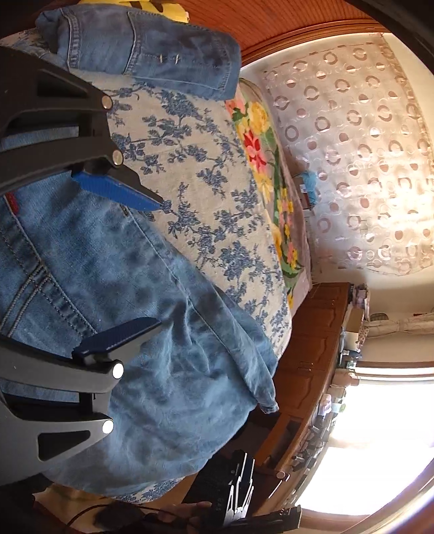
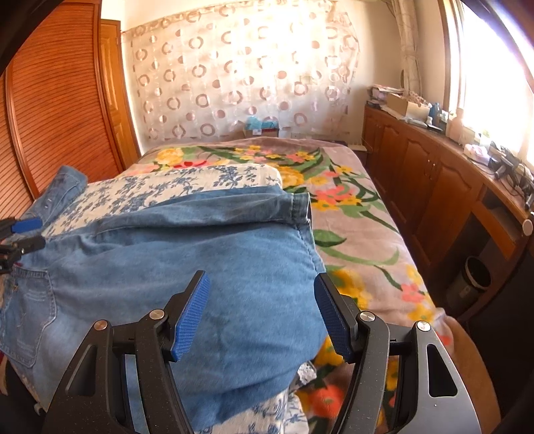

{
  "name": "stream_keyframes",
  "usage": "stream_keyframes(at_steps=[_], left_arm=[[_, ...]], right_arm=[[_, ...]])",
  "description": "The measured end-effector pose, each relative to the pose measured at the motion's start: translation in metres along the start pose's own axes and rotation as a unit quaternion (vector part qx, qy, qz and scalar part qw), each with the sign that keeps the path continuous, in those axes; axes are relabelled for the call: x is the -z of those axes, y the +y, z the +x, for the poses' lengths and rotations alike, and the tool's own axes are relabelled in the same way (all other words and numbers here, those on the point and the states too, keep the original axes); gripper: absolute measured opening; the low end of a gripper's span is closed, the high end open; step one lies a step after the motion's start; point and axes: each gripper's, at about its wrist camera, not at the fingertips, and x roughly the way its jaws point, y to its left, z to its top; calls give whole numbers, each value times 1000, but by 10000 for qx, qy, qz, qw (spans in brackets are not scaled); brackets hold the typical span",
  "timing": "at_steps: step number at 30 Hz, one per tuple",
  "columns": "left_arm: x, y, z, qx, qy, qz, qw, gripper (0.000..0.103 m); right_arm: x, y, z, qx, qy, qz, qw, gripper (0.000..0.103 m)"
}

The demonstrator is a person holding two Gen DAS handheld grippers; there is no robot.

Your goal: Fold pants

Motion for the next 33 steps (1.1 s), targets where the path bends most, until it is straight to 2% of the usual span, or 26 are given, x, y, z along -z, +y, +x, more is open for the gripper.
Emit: stream_keyframes(at_steps=[6, 13, 23, 24, 25, 26, 27, 28, 29, 33], left_arm=[[8, -4, 11, -27, 135, 15, 9999, 66], [13, -9, 9, -112, 19, 126, 9999, 66], [16, 17, 1, -141, -185, -526, 9983, 66], [17, 21, 1, -124, -193, -598, 9979, 66], [18, 25, 1, -94, -205, -681, 9974, 66], [18, 27, 1, -78, -222, -742, 9970, 66], [19, 30, 0, -68, -246, -798, 9965, 66], [20, 31, -1, -60, -270, -844, 9960, 66], [20, 32, -1, -57, -288, -879, 9957, 66], [22, 35, -2, -44, -340, -962, 9948, 66]], right_arm=[[-12, -6, 21, 12, 121, -66, 9999, 66], [-29, -13, 48, 19, 282, -147, 9995, 66], [-62, -37, 92, -147, 560, 138, 9982, 64], [-65, -39, 96, -216, 606, 187, 9978, 61], [-67, -41, 98, -282, 634, 205, 9974, 53], [-70, -40, 100, -343, 647, 218, 9971, 38], [-73, -39, 103, -389, 682, 204, 9967, 29], [-75, -38, 104, -389, 708, 167, 9966, 13], [-80, -36, 104, -412, 674, 90, 9968, 6], [-104, -33, 106, -335, 484, -17, 9983, 1]])
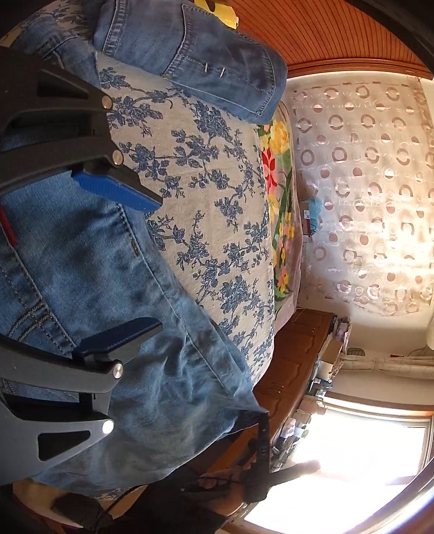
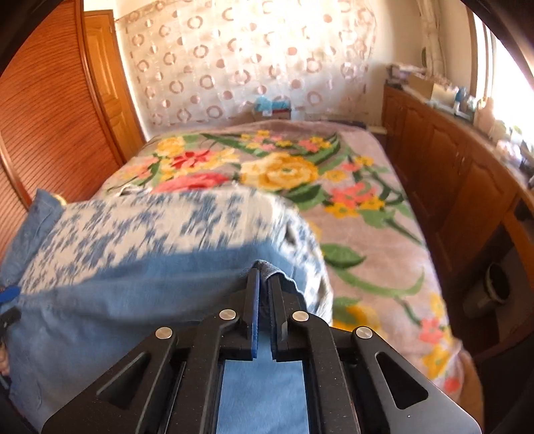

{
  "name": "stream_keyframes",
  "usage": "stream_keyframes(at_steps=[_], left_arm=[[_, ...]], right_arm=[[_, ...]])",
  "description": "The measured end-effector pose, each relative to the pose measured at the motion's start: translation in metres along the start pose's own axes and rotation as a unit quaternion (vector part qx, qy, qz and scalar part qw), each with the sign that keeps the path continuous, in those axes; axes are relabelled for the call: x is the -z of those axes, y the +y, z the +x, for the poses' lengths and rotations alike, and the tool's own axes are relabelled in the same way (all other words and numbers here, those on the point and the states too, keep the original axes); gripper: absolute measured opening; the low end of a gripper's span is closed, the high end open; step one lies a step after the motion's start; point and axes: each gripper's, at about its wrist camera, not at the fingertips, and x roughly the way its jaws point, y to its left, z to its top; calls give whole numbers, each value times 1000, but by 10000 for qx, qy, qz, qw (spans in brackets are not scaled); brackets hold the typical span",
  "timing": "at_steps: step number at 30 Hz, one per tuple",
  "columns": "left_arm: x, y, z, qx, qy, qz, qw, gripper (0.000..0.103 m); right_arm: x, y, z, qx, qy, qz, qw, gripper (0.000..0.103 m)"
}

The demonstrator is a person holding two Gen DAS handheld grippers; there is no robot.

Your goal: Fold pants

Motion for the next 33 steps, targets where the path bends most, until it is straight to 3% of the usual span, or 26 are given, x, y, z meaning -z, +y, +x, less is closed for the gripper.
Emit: stream_keyframes(at_steps=[5, 10, 13, 17, 25, 33], left_arm=[[0, 2, 2, -25, 23, -54, 10000, 66], [0, 3, 4, -26, 75, -93, 9999, 66], [1, 3, 5, -28, 97, -100, 9999, 66], [1, 2, 5, -50, 98, -72, 9999, 66], [2, -1, 8, -141, 123, 15, 9998, 66], [2, -9, 19, -262, 397, 232, 9986, 66]], right_arm=[[-35, 9, 14, 125, -86, -306, 9994, 0], [-51, 10, 53, 365, 334, -380, 9981, 0], [-44, 9, 62, 506, 600, -356, 9963, 23], [-27, 12, 36, 364, 469, -361, 9976, 38], [42, 18, -39, 151, 262, -117, 9995, 42], [105, 23, -77, 176, 219, 276, 9992, 42]])
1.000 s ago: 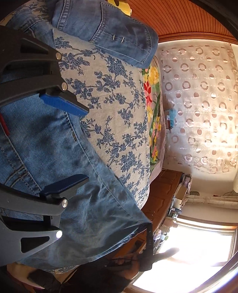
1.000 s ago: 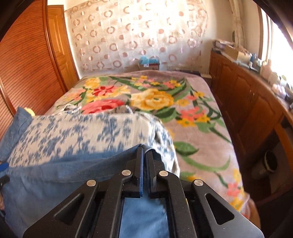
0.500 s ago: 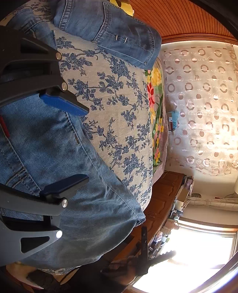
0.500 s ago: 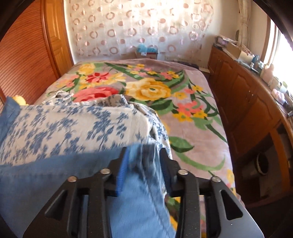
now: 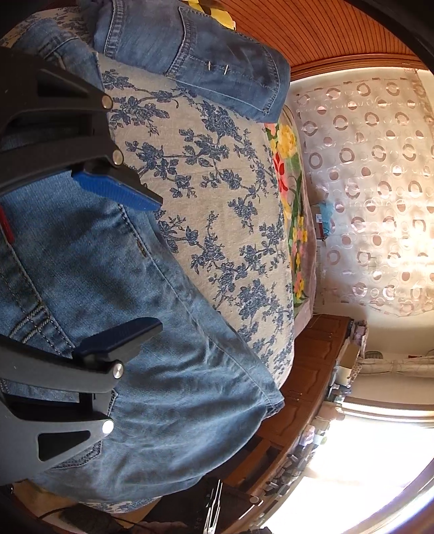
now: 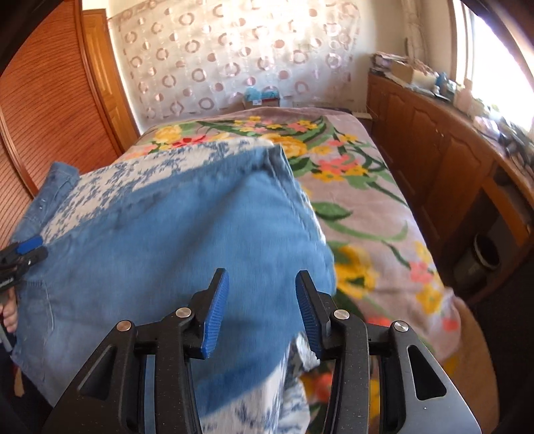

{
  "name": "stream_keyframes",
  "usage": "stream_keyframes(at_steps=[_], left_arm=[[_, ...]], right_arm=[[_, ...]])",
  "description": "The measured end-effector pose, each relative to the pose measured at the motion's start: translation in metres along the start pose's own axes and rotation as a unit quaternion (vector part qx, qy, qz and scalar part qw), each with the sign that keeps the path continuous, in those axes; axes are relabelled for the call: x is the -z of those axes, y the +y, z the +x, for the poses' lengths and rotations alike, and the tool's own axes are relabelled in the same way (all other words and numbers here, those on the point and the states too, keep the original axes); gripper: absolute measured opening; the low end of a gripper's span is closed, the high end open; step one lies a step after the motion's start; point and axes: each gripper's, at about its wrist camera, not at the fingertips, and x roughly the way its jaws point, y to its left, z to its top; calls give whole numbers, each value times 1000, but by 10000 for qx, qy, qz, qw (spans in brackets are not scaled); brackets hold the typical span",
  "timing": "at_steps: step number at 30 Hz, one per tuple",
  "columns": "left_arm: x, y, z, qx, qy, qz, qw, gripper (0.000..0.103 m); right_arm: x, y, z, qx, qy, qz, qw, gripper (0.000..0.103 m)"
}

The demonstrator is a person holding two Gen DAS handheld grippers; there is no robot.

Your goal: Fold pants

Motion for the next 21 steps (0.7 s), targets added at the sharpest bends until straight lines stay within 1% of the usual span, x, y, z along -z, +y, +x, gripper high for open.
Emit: stream_keyframes(at_steps=[5, 7, 13, 21], left_arm=[[0, -11, 14, 5, 412, 288, 9987, 66], [1, -14, 16, -32, 492, 364, 9981, 66], [2, -16, 21, -35, 673, 374, 9970, 68], [0, -14, 25, -27, 777, 289, 9966, 71]], right_arm=[[26, -2, -4, 33, 54, 122, 9999, 42], [32, -2, -4, 28, 68, 126, 9999, 42], [45, -10, -10, -36, 31, 284, 9996, 42], [53, -13, -4, -156, 141, 365, 9991, 42]])
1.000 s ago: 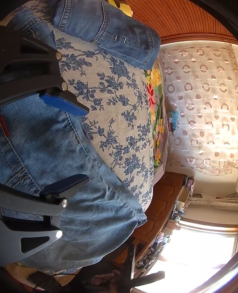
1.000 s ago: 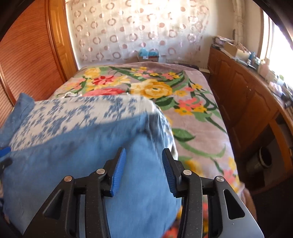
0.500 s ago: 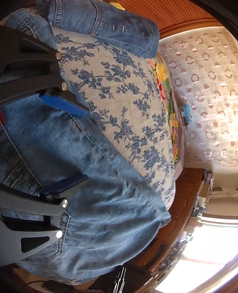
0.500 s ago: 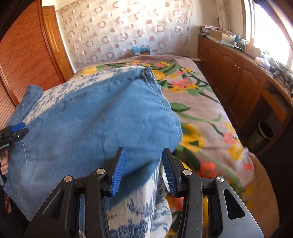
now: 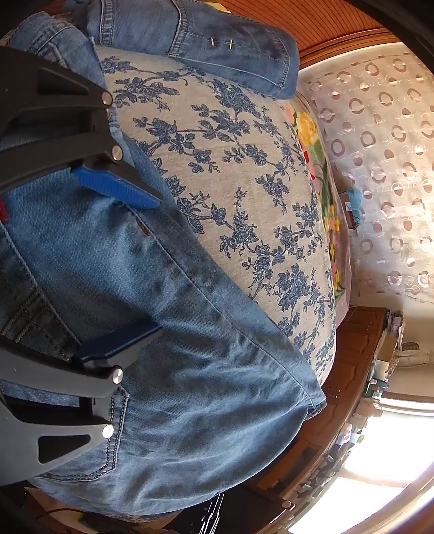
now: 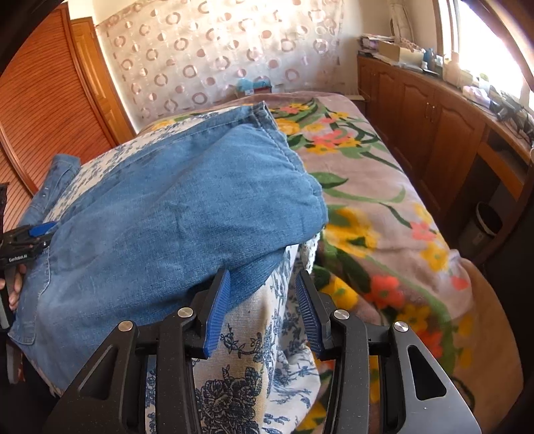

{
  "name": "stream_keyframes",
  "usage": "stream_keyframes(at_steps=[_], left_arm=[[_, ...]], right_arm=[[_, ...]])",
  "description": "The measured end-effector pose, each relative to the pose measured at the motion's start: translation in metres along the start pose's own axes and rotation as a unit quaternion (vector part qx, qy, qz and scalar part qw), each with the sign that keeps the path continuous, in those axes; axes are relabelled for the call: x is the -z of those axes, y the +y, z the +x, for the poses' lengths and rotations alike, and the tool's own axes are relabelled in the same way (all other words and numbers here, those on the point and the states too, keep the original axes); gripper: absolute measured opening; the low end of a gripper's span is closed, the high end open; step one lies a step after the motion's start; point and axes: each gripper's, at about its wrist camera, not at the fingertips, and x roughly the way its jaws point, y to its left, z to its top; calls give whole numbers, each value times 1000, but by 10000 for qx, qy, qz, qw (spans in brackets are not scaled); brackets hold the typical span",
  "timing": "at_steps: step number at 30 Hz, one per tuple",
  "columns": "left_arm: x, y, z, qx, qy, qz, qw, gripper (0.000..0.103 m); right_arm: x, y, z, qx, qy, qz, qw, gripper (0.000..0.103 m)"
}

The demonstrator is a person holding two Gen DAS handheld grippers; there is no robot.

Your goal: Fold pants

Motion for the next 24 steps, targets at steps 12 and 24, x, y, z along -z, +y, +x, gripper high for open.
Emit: stream_keyframes(at_steps=[12, 24], left_arm=[[1, -3, -3, -100, -23, 113, 9999, 72], [7, 8, -42, 37, -522, -76, 9986, 72]], right_arm=[[-7, -3, 10, -433, -61, 442, 9981, 21], [-25, 15, -27, -251, -937, 472, 9942, 0]])
